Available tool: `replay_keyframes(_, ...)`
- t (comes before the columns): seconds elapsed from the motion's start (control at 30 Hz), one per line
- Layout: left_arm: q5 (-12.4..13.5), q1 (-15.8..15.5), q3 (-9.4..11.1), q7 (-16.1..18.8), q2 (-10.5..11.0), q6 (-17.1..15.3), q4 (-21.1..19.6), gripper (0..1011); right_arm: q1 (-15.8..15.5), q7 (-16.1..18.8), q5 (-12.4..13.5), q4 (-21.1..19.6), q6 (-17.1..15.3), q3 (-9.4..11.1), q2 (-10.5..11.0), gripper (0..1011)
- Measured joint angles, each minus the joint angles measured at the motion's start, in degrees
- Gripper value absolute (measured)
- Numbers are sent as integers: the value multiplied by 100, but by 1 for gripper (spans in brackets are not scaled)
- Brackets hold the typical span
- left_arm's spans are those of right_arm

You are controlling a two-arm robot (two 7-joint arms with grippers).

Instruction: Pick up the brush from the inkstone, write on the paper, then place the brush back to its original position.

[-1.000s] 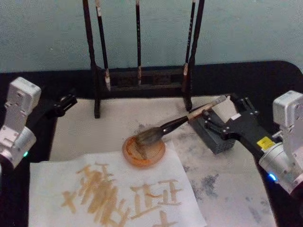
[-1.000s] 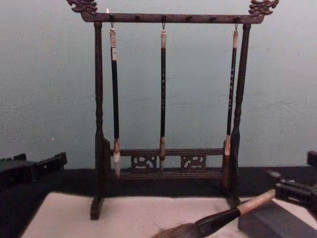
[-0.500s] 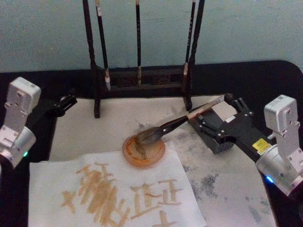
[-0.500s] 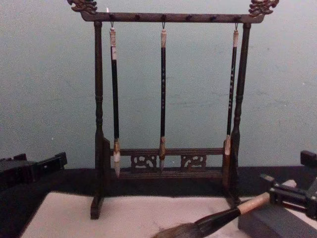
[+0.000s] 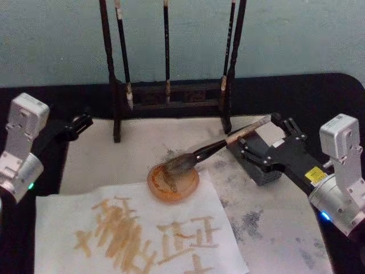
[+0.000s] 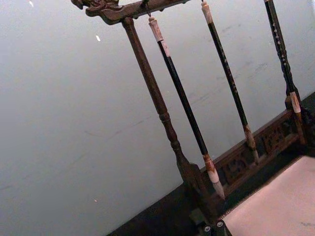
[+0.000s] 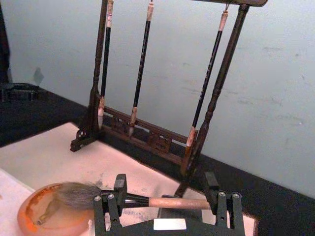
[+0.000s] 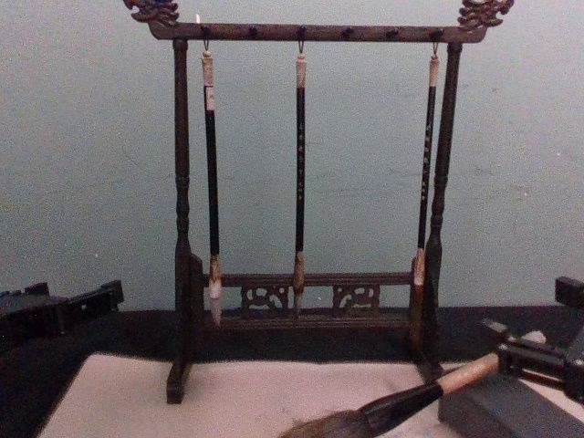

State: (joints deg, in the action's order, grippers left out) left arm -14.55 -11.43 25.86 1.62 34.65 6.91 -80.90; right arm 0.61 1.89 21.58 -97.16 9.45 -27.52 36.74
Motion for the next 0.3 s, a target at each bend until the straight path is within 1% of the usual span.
replay_keyframes(0.3, 0, 0, 0, 0, 0, 0, 0, 1002, 0, 0, 9, 6, 0, 4, 0, 1001)
